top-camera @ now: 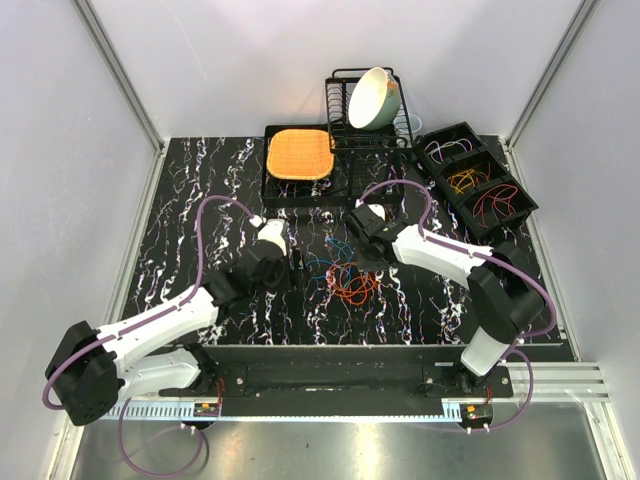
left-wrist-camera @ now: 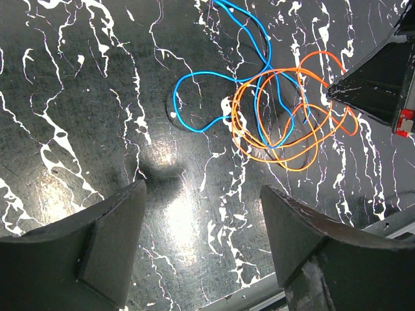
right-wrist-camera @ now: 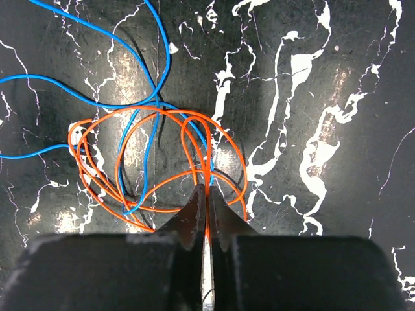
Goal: Untangle the cables
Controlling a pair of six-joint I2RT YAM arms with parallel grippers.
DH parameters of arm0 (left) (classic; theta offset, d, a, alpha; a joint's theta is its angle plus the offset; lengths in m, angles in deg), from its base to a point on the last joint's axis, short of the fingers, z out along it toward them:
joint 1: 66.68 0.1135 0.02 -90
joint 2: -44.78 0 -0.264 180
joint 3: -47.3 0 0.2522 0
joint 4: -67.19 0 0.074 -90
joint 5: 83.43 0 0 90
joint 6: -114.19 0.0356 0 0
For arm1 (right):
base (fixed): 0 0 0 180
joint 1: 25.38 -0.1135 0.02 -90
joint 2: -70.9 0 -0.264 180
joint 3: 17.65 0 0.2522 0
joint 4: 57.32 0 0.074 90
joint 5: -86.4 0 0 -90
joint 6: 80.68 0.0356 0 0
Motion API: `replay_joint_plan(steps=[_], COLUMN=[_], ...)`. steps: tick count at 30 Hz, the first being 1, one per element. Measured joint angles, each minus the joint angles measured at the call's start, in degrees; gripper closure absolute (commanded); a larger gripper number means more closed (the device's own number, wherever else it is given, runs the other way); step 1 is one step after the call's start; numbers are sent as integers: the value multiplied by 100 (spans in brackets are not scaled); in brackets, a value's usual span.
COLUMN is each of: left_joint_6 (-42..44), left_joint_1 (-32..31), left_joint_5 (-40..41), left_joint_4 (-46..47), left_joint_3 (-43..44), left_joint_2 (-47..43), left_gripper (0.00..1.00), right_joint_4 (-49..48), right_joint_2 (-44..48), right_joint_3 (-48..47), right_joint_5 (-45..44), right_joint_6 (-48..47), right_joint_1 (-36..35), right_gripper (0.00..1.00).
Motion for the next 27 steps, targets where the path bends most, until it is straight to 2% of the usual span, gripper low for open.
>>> replay_joint_plan(steps=[4, 5, 7, 9, 21, 27], left_joint_6=[0, 0, 0, -2, -2, -2], left_joint_1=[0, 0, 0, 0, 0, 0], left_joint_5=[2, 2, 2, 4, 11, 13], left_joint_4=[-15, -20, -37, -48, -92, -120], left_joint_3=[0, 0, 0, 0, -7, -7], left_joint_2=[-2, -2, -11, -44, -221, -221], left_gripper=[26, 26, 26, 26, 26, 26], right_joint_4=[24, 22, 24, 26, 48, 144], right_joint_2=[0, 0, 0, 0, 0, -37], right_joint_3=[0, 0, 0, 0, 0, 0], right_joint_5=[0, 2, 4, 17, 85, 116], right_joint_6=[-2, -2, 2, 11, 20, 24], right_joint_1=[0, 0, 0, 2, 2, 2], right_gripper=[100, 95, 76, 70, 68, 74])
